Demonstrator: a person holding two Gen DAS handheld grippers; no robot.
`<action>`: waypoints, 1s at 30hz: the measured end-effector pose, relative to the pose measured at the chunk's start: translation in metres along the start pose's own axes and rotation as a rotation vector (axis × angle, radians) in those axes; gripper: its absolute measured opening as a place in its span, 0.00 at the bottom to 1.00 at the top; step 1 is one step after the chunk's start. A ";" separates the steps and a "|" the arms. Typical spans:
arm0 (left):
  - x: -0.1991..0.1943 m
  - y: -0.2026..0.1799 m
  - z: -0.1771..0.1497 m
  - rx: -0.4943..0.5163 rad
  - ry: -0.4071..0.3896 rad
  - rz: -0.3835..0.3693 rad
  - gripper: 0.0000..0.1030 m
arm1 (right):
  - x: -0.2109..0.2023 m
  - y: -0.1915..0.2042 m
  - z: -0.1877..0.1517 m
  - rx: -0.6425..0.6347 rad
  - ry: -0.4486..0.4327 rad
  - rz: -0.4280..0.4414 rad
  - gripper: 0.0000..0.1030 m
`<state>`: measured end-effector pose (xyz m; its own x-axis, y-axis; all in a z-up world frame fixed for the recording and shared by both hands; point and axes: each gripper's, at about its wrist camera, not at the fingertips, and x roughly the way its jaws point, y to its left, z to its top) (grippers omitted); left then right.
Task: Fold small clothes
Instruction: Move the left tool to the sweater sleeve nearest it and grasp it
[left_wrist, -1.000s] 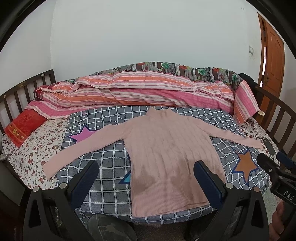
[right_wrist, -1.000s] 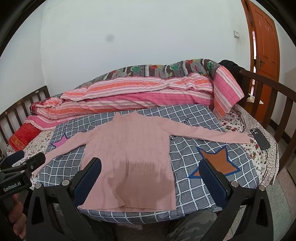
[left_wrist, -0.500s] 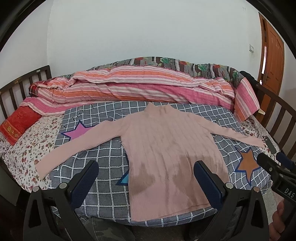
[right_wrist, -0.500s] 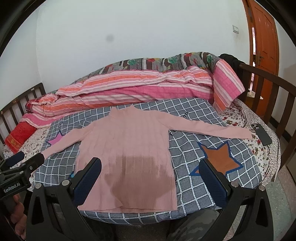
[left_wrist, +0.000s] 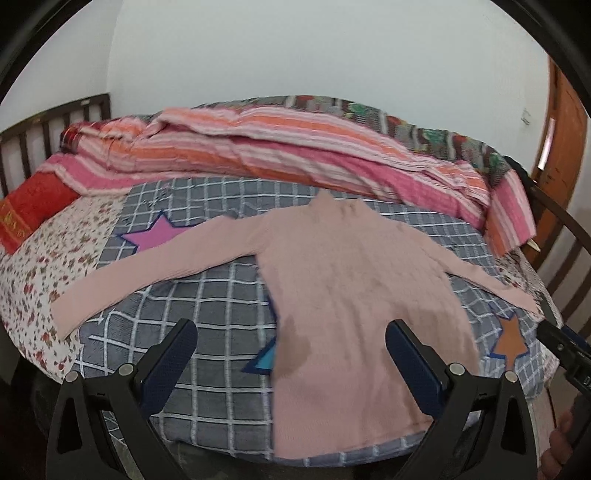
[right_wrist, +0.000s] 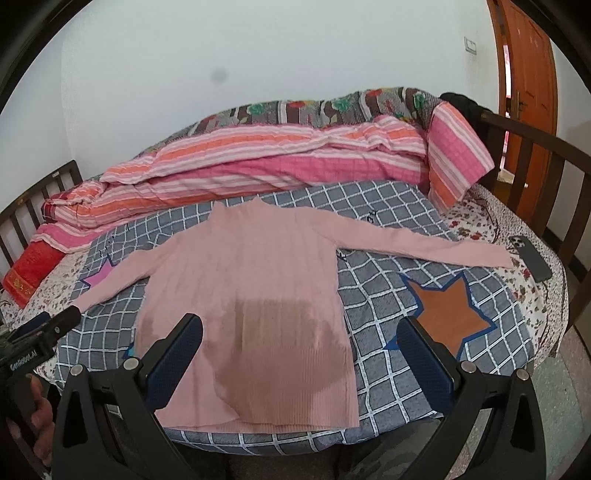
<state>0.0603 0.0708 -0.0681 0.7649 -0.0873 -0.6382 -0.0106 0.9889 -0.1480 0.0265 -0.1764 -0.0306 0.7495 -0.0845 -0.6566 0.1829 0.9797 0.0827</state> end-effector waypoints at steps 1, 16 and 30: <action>0.005 0.007 -0.001 -0.009 0.005 0.005 0.99 | 0.003 0.000 0.000 0.000 0.005 -0.001 1.00; 0.054 0.133 -0.011 -0.232 0.034 0.128 0.97 | 0.050 0.017 -0.011 -0.055 0.063 0.009 1.00; 0.089 0.224 -0.020 -0.487 0.054 0.138 0.75 | 0.073 0.026 -0.019 -0.083 0.107 -0.017 1.00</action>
<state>0.1132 0.2823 -0.1734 0.7008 0.0214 -0.7130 -0.4183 0.8219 -0.3866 0.0740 -0.1542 -0.0909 0.6741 -0.0860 -0.7337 0.1384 0.9903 0.0111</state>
